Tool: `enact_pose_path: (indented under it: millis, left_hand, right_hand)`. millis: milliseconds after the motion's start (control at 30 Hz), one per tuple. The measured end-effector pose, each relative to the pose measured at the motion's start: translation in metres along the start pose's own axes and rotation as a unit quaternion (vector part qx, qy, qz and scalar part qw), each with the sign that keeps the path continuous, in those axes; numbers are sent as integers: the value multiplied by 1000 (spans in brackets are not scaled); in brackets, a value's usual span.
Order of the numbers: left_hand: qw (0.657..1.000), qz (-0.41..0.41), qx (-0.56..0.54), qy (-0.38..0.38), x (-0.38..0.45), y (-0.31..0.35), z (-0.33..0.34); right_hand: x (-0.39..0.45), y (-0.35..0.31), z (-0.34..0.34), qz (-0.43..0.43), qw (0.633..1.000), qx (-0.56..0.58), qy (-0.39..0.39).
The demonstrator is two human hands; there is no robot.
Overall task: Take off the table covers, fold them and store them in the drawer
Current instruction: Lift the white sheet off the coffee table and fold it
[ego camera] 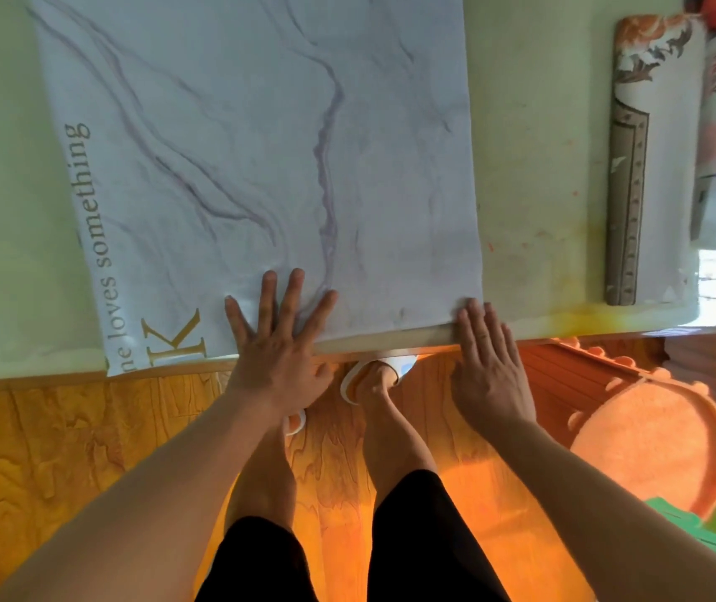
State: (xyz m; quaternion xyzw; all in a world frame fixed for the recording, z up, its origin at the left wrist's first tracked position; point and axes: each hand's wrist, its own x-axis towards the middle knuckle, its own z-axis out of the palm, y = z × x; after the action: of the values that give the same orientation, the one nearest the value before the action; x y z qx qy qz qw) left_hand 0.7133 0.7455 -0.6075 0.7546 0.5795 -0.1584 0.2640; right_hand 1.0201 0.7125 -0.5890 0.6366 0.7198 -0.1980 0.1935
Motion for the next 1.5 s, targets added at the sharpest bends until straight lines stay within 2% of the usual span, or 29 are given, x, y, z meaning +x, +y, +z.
enact_pose_path:
  millis: [100, 167, 233, 333, 400, 500, 533, 567, 633, 700, 767, 833, 900, 1100, 1300, 1500]
  left_hand:
    - [993, 46, -102, 34, -12, -20, -2]
    - [995, 35, -65, 63, -32, -55, 4]
    - [995, -27, -13, 91, -61, -104, 12]
    - [995, -59, 17, 78, -92, -162, 20]
    - [997, -50, 18, 64, -92, -171, 22]
    - [998, -43, 22, 47, -88, -167, 20]
    - [998, -42, 24, 45, -90, -169, 20]
    - [998, -41, 25, 47, -91, -170, 19]
    - [998, -35, 12, 52, -93, -172, 18]
    - [998, -27, -4, 58, -93, -172, 20]
    - [998, -20, -11, 56, -94, -174, 22]
    - [998, -19, -23, 60, -94, -172, 23]
    - [996, -28, -35, 73, -96, -173, 26]
    - [994, -27, -46, 96, -98, -174, 26]
    - [994, -35, -31, 97, -97, -173, 21]
    - [994, -50, -25, 96, -95, -171, 20]
  right_hand:
    - [-3, -15, -3, 46, 998, -30, -7]
    - [-4, -33, -3, 100, 994, -31, 0]
    - [-4, -51, -5, 156, 988, -9, -2]
    - [-2, -65, -6, 193, 981, -15, -14]
    - [-2, -71, -10, 208, 977, -38, -25]
    - [16, -104, -38, 264, 964, 14, -13]
    - [26, -125, -45, 227, 974, 9, 26]
    - [37, -151, -49, 145, 987, 2, 76]
    - [61, -219, -54, -88, 985, 33, 147]
    - [88, -293, -57, -277, 956, 23, 100]
    - [125, -346, -62, -368, 925, -51, 79]
    - [167, -366, -73, -366, 920, -128, 64]
    - [200, -369, -78, -357, 919, -156, 58]
    - [238, -392, -94, -319, 937, -123, 75]
    - [341, -409, -160, -263, 953, -111, 99]
    - [400, -414, -198, -272, 950, -105, 112]
